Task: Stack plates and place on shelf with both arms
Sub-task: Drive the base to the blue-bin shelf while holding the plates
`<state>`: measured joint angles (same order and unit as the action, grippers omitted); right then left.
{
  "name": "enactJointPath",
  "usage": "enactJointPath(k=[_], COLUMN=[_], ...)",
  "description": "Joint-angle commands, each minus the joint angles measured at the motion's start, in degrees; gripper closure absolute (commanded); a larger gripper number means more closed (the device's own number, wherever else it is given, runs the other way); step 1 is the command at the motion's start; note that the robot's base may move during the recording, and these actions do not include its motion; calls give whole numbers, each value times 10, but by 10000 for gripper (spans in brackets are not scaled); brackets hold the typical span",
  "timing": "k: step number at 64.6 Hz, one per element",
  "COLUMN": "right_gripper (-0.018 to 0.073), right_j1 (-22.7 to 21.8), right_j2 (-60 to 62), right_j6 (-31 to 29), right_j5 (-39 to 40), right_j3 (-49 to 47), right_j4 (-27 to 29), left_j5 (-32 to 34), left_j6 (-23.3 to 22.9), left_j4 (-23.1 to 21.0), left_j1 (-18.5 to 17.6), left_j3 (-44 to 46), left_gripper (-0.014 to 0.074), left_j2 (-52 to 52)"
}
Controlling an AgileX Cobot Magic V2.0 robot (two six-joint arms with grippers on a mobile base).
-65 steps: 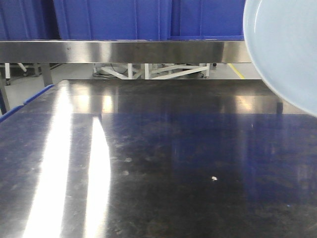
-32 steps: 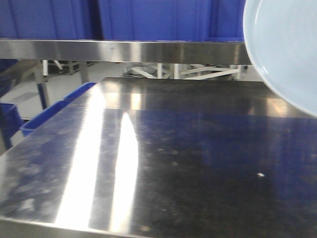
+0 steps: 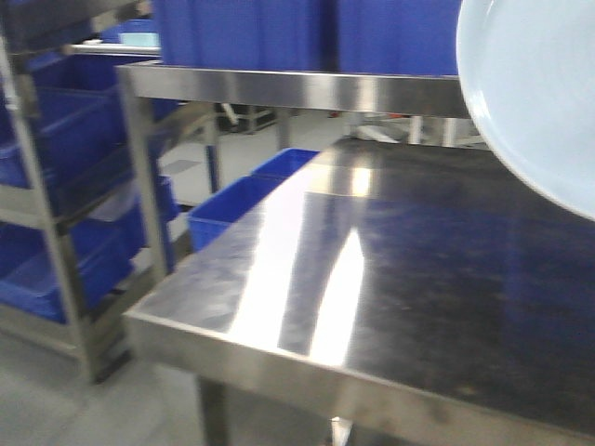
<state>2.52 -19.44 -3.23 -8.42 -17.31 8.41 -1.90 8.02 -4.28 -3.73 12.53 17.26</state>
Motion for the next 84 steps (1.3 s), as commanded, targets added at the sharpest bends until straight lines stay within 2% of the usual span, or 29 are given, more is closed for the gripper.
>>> enactJointPath(k=[1,84], right_gripper=[501,501], right_j1=[-2,-2], right_j2=[-2,-2], right_j6=[4,4], right_j5=[57,57], right_j3=[-19,-19], right_j4=[-1,-1], left_j5=[49,49], left_j6=[-2,-2], left_j4=[-2,-2], left_j1=[1,1], left_j3=[16,16], left_gripper=[514,514], left_j2=[4,4])
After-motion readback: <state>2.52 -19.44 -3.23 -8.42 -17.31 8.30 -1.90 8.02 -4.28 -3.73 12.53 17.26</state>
